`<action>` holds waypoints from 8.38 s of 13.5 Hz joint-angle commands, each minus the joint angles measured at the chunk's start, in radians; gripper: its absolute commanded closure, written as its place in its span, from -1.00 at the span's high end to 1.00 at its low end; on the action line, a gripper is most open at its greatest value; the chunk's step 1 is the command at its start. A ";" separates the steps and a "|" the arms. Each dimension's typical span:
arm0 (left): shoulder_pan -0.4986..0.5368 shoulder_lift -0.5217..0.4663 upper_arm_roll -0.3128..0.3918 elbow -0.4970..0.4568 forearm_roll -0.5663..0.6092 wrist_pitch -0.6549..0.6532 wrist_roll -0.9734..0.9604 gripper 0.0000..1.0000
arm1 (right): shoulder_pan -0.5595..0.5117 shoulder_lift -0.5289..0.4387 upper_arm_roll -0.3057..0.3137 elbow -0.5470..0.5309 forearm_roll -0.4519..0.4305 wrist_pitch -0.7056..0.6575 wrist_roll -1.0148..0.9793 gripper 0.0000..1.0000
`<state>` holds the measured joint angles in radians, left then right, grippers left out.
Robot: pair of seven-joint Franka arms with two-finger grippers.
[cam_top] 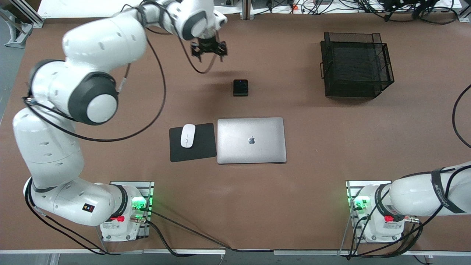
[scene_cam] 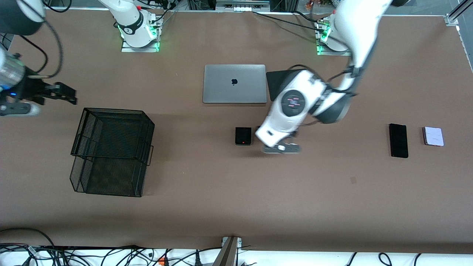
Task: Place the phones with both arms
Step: 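Carry the flip phone to the table center and release it, then grasp the flip phone with the right gripper while the left gripper withdraws, then drop the phone in the basket while the left gripper grasps the black phone, then set the black phone at the table center while the right gripper withdraws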
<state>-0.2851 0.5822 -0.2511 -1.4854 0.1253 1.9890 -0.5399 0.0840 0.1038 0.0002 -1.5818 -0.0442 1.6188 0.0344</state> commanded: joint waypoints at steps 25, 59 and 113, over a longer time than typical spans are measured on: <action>0.577 0.039 -0.004 0.102 0.028 -0.283 0.609 1.00 | 0.798 0.708 -0.016 0.215 -0.011 0.624 0.931 1.00; 0.751 0.093 -0.004 -0.183 0.316 -0.015 0.635 1.00 | 0.697 0.443 -0.057 0.206 -0.059 0.258 0.762 -1.00; 0.049 0.284 -0.109 0.093 -0.214 0.308 -0.078 -0.78 | 0.626 0.247 -0.675 0.074 0.268 0.058 -0.005 1.00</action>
<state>-0.2114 0.8323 -0.3755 -1.4166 -0.0209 2.2176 -0.5940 0.6887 0.3496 -0.6756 -1.5184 0.2309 1.6818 -0.0066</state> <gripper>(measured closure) 0.211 0.000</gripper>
